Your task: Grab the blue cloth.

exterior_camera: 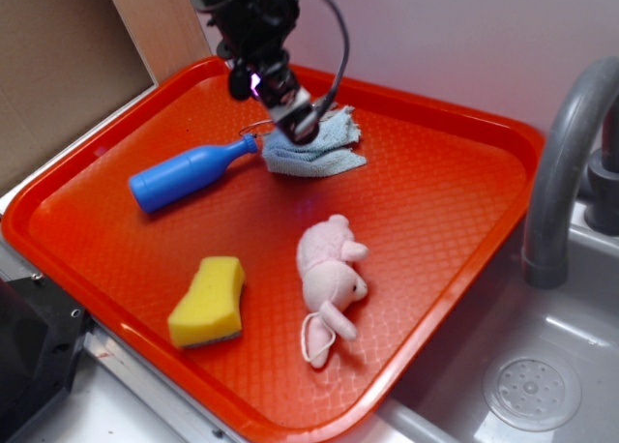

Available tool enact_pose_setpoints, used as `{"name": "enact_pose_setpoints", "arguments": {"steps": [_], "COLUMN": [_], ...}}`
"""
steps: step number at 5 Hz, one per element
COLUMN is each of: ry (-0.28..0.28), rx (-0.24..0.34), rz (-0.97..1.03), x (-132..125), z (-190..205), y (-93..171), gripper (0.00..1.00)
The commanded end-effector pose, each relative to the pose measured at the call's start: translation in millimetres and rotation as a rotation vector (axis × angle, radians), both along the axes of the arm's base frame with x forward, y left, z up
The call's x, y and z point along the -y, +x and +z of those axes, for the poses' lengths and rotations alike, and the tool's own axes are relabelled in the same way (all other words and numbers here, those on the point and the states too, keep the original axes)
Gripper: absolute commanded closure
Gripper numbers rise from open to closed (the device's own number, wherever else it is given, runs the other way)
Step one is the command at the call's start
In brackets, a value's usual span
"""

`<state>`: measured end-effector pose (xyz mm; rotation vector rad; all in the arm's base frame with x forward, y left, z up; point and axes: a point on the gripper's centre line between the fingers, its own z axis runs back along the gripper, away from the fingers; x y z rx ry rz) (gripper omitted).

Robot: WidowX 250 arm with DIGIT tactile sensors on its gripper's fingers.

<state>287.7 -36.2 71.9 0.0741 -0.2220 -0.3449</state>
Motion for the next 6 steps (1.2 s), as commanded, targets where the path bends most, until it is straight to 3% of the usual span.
{"name": "enact_pose_setpoints", "arguments": {"steps": [1,3,4,5,6], "ry": [0.025,0.049,0.067,0.088,0.088], "rx": [-0.016,-0.069,-0.057,-0.045,-0.046], "rz": [-0.149,-0.141,-0.071,-0.041,-0.015], "x": [14,17,12,6,5], "z": [-17,-37,-42,-41,-31], "y": [-21,-11,3,15,17], "gripper": [0.0,0.0,0.0,1.0,1.0]}}
